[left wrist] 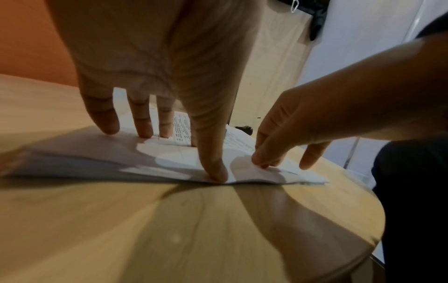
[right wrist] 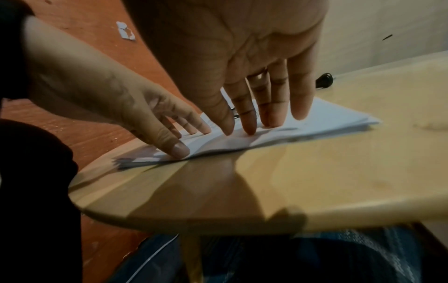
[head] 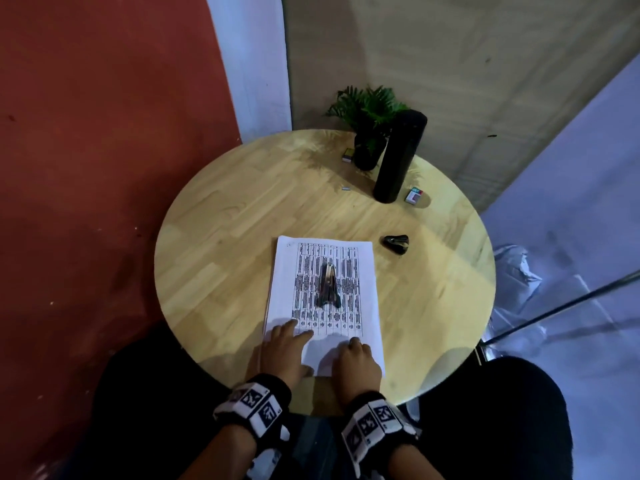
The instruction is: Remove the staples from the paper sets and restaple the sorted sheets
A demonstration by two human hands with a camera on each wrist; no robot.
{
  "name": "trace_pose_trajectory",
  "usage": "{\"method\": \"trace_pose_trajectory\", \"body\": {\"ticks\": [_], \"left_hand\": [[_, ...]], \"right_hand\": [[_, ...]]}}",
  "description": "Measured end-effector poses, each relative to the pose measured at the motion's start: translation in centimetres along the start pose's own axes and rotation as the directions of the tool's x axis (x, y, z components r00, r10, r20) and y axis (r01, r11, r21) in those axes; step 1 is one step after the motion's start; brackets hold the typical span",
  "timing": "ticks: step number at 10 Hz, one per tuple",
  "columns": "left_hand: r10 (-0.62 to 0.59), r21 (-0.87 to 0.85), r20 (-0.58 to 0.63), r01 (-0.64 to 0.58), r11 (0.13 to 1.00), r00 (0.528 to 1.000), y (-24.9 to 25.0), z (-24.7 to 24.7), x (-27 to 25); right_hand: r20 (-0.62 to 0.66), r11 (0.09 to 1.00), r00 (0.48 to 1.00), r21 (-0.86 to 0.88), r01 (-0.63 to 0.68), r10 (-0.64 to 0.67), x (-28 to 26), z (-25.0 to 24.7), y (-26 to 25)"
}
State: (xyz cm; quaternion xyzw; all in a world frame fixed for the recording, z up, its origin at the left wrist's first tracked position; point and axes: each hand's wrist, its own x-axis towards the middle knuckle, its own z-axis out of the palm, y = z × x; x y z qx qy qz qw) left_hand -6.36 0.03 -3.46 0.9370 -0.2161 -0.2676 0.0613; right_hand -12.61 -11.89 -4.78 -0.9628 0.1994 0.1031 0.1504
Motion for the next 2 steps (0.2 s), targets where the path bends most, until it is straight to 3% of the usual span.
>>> {"method": "trace_pose_trajectory", "body": {"ticks": [1, 2], "left_hand": [[0.000, -0.021, 0.010, 0.000, 1.000, 1.000, 0.2, -0.8, -0.3], [0.008, -0.046, 0.029, -0.007, 0.999, 1.000, 0.2, -1.0, -0.7]], "right_hand": [[0.022, 1.000, 1.000, -0.013, 0.011, -0.011, 0.2, -0.7, -0.3], [0.022, 0.993, 0.993, 0.045, 0.112, -0.113, 0.4, 0.9, 1.2]]}}
